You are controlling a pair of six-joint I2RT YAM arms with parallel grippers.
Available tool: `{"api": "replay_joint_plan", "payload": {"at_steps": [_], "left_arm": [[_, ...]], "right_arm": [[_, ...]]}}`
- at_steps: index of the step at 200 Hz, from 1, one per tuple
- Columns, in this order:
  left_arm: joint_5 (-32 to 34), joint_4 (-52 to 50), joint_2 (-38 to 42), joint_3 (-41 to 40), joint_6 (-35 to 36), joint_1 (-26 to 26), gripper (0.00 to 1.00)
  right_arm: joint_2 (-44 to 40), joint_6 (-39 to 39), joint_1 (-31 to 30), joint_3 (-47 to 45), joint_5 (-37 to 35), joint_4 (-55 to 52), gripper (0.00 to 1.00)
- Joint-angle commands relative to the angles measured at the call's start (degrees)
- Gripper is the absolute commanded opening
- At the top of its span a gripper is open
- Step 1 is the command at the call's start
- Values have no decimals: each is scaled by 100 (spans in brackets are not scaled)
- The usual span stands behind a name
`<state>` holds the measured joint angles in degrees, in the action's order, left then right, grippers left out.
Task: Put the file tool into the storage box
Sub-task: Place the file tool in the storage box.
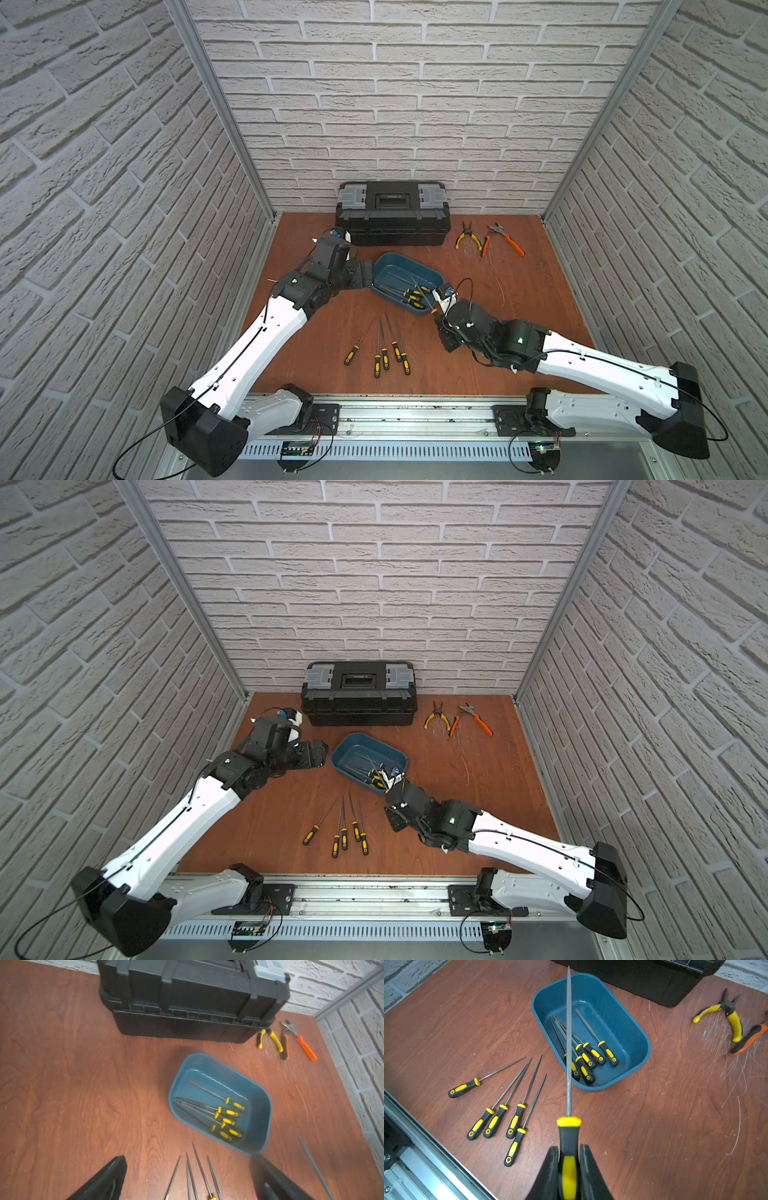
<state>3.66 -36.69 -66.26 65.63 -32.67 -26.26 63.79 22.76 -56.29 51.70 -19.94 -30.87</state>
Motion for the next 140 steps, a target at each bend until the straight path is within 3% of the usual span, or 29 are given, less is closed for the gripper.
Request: {"api": "replay_joint_plan", "payload": {"at_steps": [1, 53, 140], "left_arm": [[-303, -91, 221, 55, 9, 275, 98], [-409, -269, 682, -397, 50, 482, 98], [-984, 20, 719, -735, -106, 484, 98]], "right_arm": [[319, -619, 325, 242, 693, 274, 3], [1464, -1262, 1086, 877, 1793, 464, 3], [3509, -2310, 1960, 2274, 2667, 484, 2]]}}
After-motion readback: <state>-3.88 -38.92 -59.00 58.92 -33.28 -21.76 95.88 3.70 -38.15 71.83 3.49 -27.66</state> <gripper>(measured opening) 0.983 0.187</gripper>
